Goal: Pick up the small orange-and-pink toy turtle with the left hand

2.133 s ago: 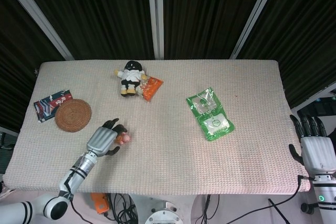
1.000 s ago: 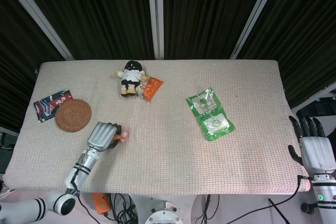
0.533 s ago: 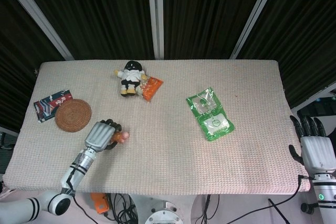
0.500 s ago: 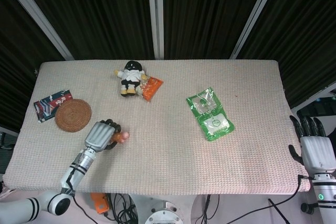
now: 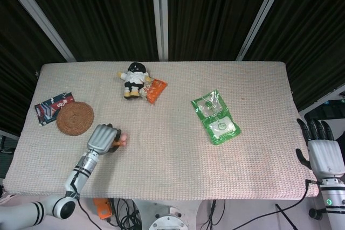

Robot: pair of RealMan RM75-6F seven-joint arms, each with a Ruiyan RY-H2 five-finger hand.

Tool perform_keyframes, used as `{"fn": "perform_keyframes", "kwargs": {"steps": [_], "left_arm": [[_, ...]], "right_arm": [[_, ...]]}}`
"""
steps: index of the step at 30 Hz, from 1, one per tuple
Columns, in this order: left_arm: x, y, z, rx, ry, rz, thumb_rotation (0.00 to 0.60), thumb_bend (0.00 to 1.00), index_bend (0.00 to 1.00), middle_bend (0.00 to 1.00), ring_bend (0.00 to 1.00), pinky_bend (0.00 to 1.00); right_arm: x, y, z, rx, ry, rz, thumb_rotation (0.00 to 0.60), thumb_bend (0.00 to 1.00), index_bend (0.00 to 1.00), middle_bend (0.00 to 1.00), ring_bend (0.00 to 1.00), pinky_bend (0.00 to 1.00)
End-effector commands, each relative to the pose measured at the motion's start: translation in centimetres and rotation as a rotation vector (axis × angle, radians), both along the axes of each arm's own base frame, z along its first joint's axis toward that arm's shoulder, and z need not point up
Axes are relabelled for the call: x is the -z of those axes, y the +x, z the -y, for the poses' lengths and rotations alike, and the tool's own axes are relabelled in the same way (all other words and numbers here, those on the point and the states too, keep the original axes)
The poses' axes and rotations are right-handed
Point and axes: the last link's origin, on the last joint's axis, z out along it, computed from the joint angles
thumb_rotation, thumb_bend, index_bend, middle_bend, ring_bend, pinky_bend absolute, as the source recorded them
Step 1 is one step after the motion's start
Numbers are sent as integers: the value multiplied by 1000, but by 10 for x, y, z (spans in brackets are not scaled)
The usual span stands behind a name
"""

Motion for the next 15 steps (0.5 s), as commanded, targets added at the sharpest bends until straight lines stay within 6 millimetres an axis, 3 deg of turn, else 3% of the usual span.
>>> {"fn": "perform_keyframes", "kwargs": {"steps": [1,8,13,15], "left_arm": [[2,1,-1,24,27,6,600,284,783,785,565,650],[3,2,0,32,35,24,600,283,788,795,580,658],[1,2,1,40,6,31,600,198,503,593,407,609],[0,3,2,46,6,45,600,178,444,525,348,585]], "right_arm": [[0,0,0,0,-1,0,600,284,0,0,0,0],[0,0,0,-1,2,1,600,284,0,0,0,0],[0,0,0,-1,1,1,600,284,0,0,0,0],[0,0,0,-1,1,0,600,284,0,0,0,0]]}}
